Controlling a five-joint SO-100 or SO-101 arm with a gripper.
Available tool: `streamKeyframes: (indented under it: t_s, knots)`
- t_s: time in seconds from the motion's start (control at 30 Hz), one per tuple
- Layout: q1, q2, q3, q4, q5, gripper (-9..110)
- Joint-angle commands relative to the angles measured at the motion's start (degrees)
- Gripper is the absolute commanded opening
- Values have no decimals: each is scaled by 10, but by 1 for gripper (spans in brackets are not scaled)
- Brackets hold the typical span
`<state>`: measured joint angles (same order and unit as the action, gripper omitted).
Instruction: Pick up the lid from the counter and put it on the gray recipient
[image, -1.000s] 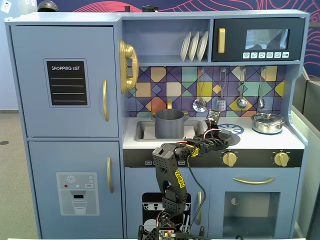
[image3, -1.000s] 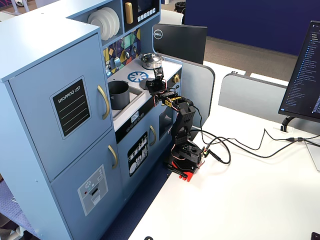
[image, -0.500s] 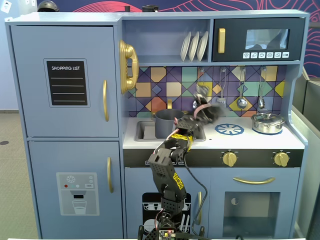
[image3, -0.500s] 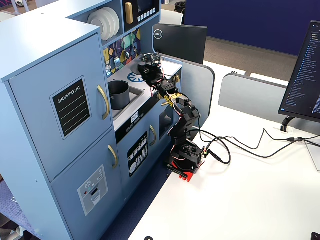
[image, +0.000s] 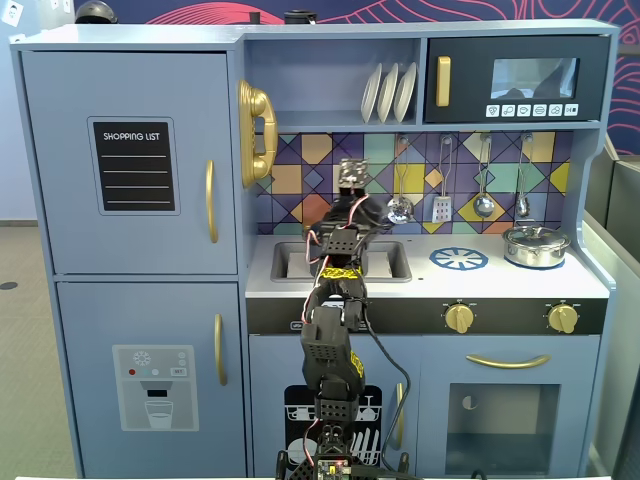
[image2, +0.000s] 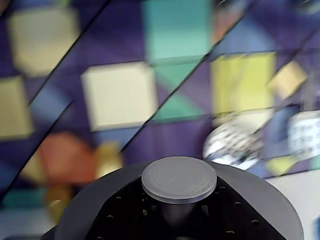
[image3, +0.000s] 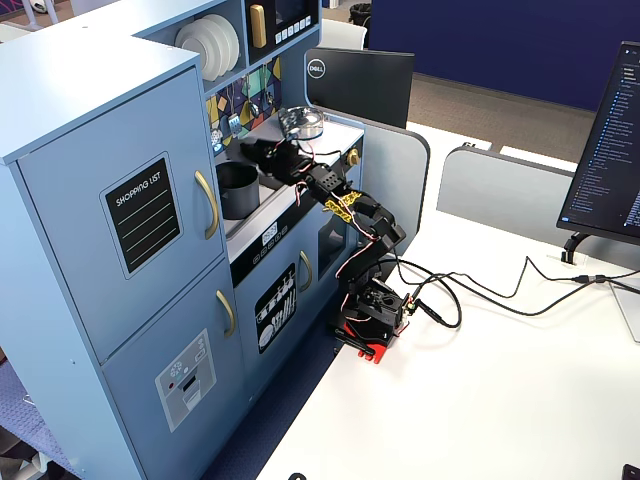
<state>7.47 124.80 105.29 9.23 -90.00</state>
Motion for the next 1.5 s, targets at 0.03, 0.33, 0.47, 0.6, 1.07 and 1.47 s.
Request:
streamKeyframes:
  t_s: [0.03,0.33,0.47,0.6,1.07,1.47]
  knots:
    - [-22,33,3,-11,-10,0]
    - [-39,23,36,-46,-14,0]
    - [-48,3,34,-71,-21,0]
    - [-56,-11,33,-83,-25,0]
    - [-59,-35,47,-112,-33,0]
    - [-54,-30,83,-123,-26,0]
